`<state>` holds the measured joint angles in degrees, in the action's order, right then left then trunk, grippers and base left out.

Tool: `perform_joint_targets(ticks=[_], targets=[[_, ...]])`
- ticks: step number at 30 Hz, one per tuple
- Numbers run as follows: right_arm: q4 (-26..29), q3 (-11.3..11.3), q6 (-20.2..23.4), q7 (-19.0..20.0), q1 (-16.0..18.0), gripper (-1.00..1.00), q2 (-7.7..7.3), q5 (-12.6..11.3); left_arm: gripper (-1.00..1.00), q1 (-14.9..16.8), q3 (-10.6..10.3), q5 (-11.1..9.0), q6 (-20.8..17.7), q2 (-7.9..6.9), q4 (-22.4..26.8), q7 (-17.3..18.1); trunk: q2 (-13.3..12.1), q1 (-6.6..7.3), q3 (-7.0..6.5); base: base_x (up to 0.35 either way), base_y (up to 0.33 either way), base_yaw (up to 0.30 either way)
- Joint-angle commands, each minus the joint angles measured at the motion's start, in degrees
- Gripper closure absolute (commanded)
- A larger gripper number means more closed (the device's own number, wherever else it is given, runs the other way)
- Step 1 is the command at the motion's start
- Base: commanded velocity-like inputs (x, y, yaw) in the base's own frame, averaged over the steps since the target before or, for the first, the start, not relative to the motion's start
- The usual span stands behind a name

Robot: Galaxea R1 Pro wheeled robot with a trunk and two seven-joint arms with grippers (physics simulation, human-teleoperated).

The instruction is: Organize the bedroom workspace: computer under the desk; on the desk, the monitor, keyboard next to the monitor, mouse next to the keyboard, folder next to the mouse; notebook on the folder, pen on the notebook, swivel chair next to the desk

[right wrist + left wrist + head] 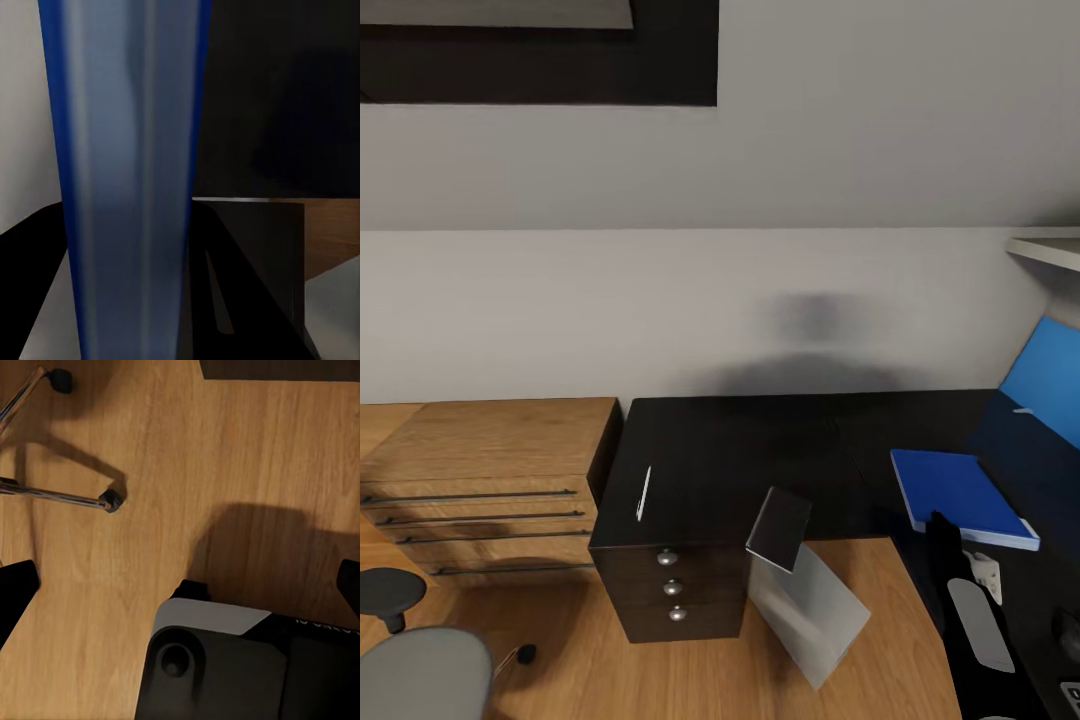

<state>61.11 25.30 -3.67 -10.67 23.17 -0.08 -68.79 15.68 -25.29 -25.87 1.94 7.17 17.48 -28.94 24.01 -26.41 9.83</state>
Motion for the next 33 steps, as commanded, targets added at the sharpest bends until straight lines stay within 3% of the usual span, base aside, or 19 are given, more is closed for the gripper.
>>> perform_joint_targets(ticks=[1, 11, 26, 33], targets=[[0.06, -0.05, -0.26, -0.18, 0.04, 1.0, -0.01, -0.63, -1.0, 0.05, -0.47, -0.59, 0.22, -0.04, 0.04, -0.33, 0.11, -0.03, 0.11, 0.001, 0.0, 0.0], [0.38, 0.18, -0.17, 1.4, 0.04, 1.0, -0.11, -0.7, -1.0, 0.07, -0.54, -0.58, 0.27, 0.07, 0.24, -0.31, 0.11, -0.03, 0.11, 0.0, 0.0, 0.0], [1.17, 0.29, -0.07, 2.29, 0.04, 1.0, 0.03, -0.8, -1.0, 0.07, -0.45, -0.64, 0.17, 0.19, 0.18, -0.33, 6.13, -3.33, 2.81, 0.0, 0.0, 0.0], [-0.33, 0.26, -0.09, 2.32, 0.04, 1.0, 0.28, -0.52, -1.0, 0.07, -0.03, -1.06, 0.42, 0.49, 0.19, -0.52, 6.12, -3.32, 2.8, 0.0, 0.0, 0.0]])
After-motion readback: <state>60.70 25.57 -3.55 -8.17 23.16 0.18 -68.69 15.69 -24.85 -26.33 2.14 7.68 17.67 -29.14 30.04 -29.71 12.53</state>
